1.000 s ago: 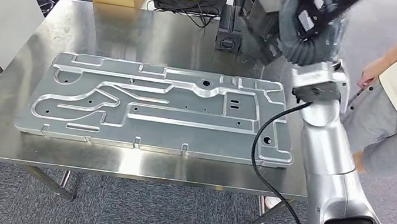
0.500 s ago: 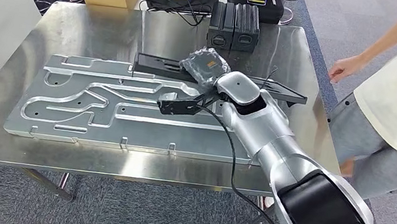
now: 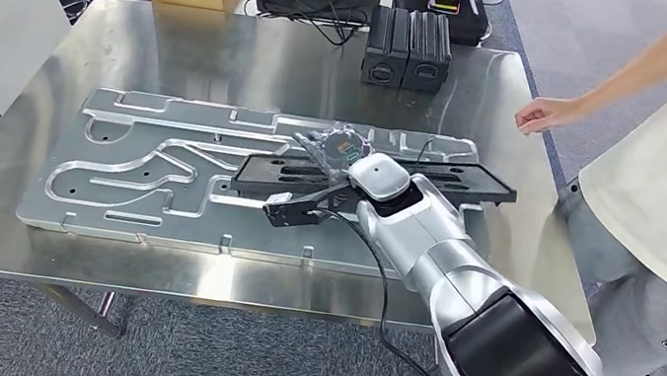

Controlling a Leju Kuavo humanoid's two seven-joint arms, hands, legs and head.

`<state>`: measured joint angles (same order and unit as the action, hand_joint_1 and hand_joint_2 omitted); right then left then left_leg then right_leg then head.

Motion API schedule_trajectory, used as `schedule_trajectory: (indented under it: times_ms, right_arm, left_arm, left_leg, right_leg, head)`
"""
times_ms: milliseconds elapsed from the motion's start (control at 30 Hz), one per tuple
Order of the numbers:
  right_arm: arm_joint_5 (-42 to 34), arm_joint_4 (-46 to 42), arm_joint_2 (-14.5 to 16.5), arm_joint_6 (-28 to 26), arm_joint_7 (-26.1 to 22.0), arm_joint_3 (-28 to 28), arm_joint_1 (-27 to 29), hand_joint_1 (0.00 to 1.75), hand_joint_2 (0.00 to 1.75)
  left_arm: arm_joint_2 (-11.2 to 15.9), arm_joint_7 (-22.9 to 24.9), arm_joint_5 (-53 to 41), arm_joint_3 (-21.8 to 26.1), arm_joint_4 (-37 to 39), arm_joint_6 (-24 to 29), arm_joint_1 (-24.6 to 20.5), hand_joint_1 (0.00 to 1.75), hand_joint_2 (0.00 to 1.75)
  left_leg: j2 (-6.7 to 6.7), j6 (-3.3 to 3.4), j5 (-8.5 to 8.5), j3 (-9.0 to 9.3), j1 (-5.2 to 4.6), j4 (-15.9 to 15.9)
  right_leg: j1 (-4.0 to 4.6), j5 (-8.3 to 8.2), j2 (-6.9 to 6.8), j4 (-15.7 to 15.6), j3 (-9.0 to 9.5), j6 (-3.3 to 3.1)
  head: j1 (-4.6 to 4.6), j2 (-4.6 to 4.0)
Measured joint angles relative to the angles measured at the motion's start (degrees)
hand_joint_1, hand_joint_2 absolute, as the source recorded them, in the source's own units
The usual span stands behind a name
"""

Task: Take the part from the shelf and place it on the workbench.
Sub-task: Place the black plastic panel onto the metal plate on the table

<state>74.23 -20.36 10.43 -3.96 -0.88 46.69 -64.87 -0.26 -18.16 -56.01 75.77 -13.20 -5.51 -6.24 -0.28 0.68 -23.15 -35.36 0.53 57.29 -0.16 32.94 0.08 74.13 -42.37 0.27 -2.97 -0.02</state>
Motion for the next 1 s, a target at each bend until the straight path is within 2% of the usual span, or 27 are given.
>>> schedule_trajectory:
  times_ms: [33, 67, 133, 167, 200, 233, 333, 400, 467, 500, 533, 567, 633, 700, 767, 833, 900, 967, 1000]
  right_arm:
    - [-0.19, 0.24, -0.18, -0.83, 0.26, 0.0, 0.2, 0.0, 0.0]
    - [-0.41, 0.38, -0.32, -1.78, 0.51, -0.01, 0.29, 0.0, 0.0]
    - [-0.9, 0.49, -0.5, -3.72, 0.83, -0.15, 0.05, 0.0, 0.0]
    - [-1.14, 0.49, -0.55, -4.51, 0.88, -0.29, -0.14, 0.0, 0.0]
    - [-1.33, 0.48, -0.58, -5.08, 0.91, -0.45, -0.3, 0.0, 0.0]
    - [-1.65, 0.48, -0.63, -5.61, 0.89, -0.63, -0.37, 0.0, 0.0]
    - [-4.66, -0.03, -0.73, -8.29, -0.35, -2.07, -0.37, 0.0, 0.0]
    - [-12.29, -1.6, -0.7, -9.29, -5.58, -5.33, -0.24, 0.0, 0.0]
    - [-24.96, -4.46, -0.6, -6.58, -14.38, -11.22, 0.36, 0.0, 0.0]
    - [-31.51, -6.22, -0.55, -3.97, -18.65, -14.65, 0.78, 0.0, 0.0]
    - [-37.86, -8.21, -0.49, -1.17, -22.43, -18.27, 1.17, 0.0, 0.0]
    - [-43.29, -10.26, -0.47, 1.2, -25.43, -21.62, 1.47, 0.0, 0.0]
    - [-51.38, -14.7, -0.53, 4.12, -28.82, -27.12, 1.9, 0.0, 0.0]
    - [-57.34, -19.84, -1.09, 5.77, -30.04, -30.49, 3.1, 0.0, 0.0]
    - [-62.08, -25.77, -2.26, 6.86, -30.41, -32.36, 5.67, 0.0, 0.0]
    - [-65.66, -31.76, -3.75, 7.49, -30.49, -33.43, 8.79, 0.0, 0.0]
    - [-68.31, -37.0, -5.33, 7.84, -30.75, -34.29, 11.75, 0.0, 0.0]
    - [-70.6, -41.82, -7.23, 8.44, -31.62, -35.36, 15.68, 0.0, 0.0]
    - [-71.68, -44.19, -8.32, 8.95, -32.24, -35.99, 18.15, 0.0, 0.0]
  left_arm:
    - [0.0, 0.0, -0.14, -0.08, 0.0, -0.05, 0.0, 0.0, 0.0]
    - [0.0, -0.01, -0.29, -0.15, 0.0, -0.1, 0.0, 0.0, 0.0]
    - [-0.01, -0.04, -0.47, -0.25, 0.0, -0.24, 0.0, 0.0, 0.0]
    - [-0.01, -0.06, -0.54, -0.26, 0.0, -0.28, -0.03, 0.0, 0.0]
    - [-0.01, -0.08, -0.61, -0.27, 0.0, -0.33, -0.05, 0.0, 0.0]
    - [-0.01, -0.1, -0.67, -0.28, 0.0, -0.35, -0.07, 0.0, 0.0]
    - [-0.01, -0.13, -0.86, -0.31, 0.0, -0.38, -0.03, 0.0, 0.0]
    - [0.02, -0.09, -0.91, -0.34, 0.0, -0.44, -0.06, 0.0, 0.0]
    - [0.02, 0.1, -0.84, -0.38, 0.01, -0.48, -0.09, 0.0, 0.0]
    - [-0.01, 0.24, -0.74, -0.38, 0.02, -0.48, -0.08, 0.0, 0.0]
    - [-0.04, 0.39, -0.59, -0.39, 0.03, -0.46, -0.05, 0.0, 0.0]
    - [-0.06, 0.49, -0.42, -0.39, 0.04, -0.42, -0.02, 0.0, 0.0]
    - [-0.07, 0.58, 0.02, -0.38, 0.05, -0.33, 0.07, 0.0, 0.0]
    - [-0.05, 0.72, 0.46, -0.34, 0.06, -0.23, 0.14, 0.0, 0.0]
    - [-0.04, 0.97, 0.8, -0.29, 0.07, -0.15, 0.28, 0.0, 0.0]
    - [-0.05, 1.19, 1.09, -0.23, 0.07, -0.07, 0.49, 0.0, 0.0]
    - [-0.11, 1.3, 1.33, -0.17, 0.07, 0.01, 0.55, 0.0, 0.0]
    - [-0.26, 1.33, 1.67, -0.1, 0.07, 0.03, 0.61, 0.0, 0.0]
    - [-0.38, 1.31, 1.89, -0.07, 0.07, 0.05, 0.72, 0.0, 0.0]
  left_leg:
    - [-0.02, -0.01, -0.04, 0.02, 0.01, 0.08]
    - [-0.04, -0.07, -0.12, 0.05, 0.02, 0.2]
    - [-0.06, -0.44, -0.46, 0.03, -0.04, 0.7]
    - [-0.07, -0.7, -0.67, -0.04, -0.13, 1.0]
    - [-0.07, -0.98, -0.83, -0.1, -0.22, 1.22]
    - [-0.07, -1.28, -0.9, -0.16, -0.27, 1.33]
    - [-0.02, -2.15, -1.44, -0.35, -0.04, 1.85]
    - [0.04, -2.72, -4.02, -2.02, 0.12, 5.96]
    - [0.04, -3.13, -7.54, -5.29, 0.2, 13.45]
    - [0.04, -3.22, -8.4, -6.6, 0.21, 16.26]
    - [0.04, -3.21, -8.24, -7.05, 0.21, 17.19]
    - [0.04, -3.09, -7.02, -6.39, 0.2, 15.82]
    - [0.04, -2.6, -3.33, -2.64, 0.16, 8.24]
    - [-0.01, -1.98, -1.55, 0.49, -0.13, 2.15]
    - [-0.12, -1.42, -1.63, 1.19, -0.43, 0.87]
    - [-0.11, -0.66, -1.28, 1.43, -0.18, 0.32]
    - [-0.03, 0.04, -0.92, 1.69, 0.07, -0.31]
    - [-0.07, 0.31, -0.92, 1.7, 0.03, -0.35]
    - [-0.15, 0.36, -0.96, 1.71, 0.03, -0.33]
  right_leg:
    - [-0.09, -0.61, -0.01, 0.42, -0.45, 0.04]
    - [-0.18, -2.21, -0.03, -1.38, 0.23, 0.04]
    - [-0.26, -6.03, -0.04, -8.81, 3.71, -0.1]
    - [-0.25, -7.21, -0.02, -11.92, 5.18, -0.26]
    - [-0.16, -7.69, 0.02, -13.78, 6.06, -0.44]
    - [-0.02, -7.61, 0.06, -14.37, 6.3, -0.67]
    - [-0.02, -7.92, 0.07, -14.74, 6.44, -1.67]
    - [-0.19, -8.06, 0.01, -15.01, 6.64, -2.26]
    - [-0.08, -7.99, -0.02, -15.01, 6.69, -2.52]
    - [-0.01, -7.96, -0.04, -15.0, 6.71, -2.56]
    - [0.04, -7.94, -0.06, -14.98, 6.74, -2.57]
    - [0.07, -7.91, -0.07, -14.97, 6.81, -2.54]
    - [0.11, -7.79, -0.08, -14.98, 7.04, -2.39]
    - [0.24, -7.74, -0.07, -15.02, 7.14, -2.0]
    - [0.33, -7.81, -0.08, -15.23, 7.2, -1.4]
    - [0.31, -7.4, -0.05, -14.99, 7.23, -0.71]
    - [0.27, -5.07, 0.01, -11.57, 5.77, -0.18]
    - [0.1, -1.52, 0.02, -4.23, 2.33, 0.19]
    - [-0.02, -0.49, 0.02, -1.08, 0.79, 0.36]
  head:
    - [0.0, 0.0]
    - [0.0, 0.0]
    - [0.0, 0.0]
    - [-0.01, 0.0]
    - [-0.01, 0.0]
    - [-0.01, 0.0]
    - [-0.01, 0.0]
    - [-0.01, 0.0]
    - [-0.01, 0.0]
    - [-0.01, 0.0]
    - [-0.01, 0.0]
    - [-0.01, 0.0]
    - [0.0, 0.0]
    - [-0.01, 0.0]
    - [-0.01, 0.0]
    - [0.0, 0.0]
    - [0.0, 0.0]
    - [0.0, 0.0]
    - [0.0, 0.0]
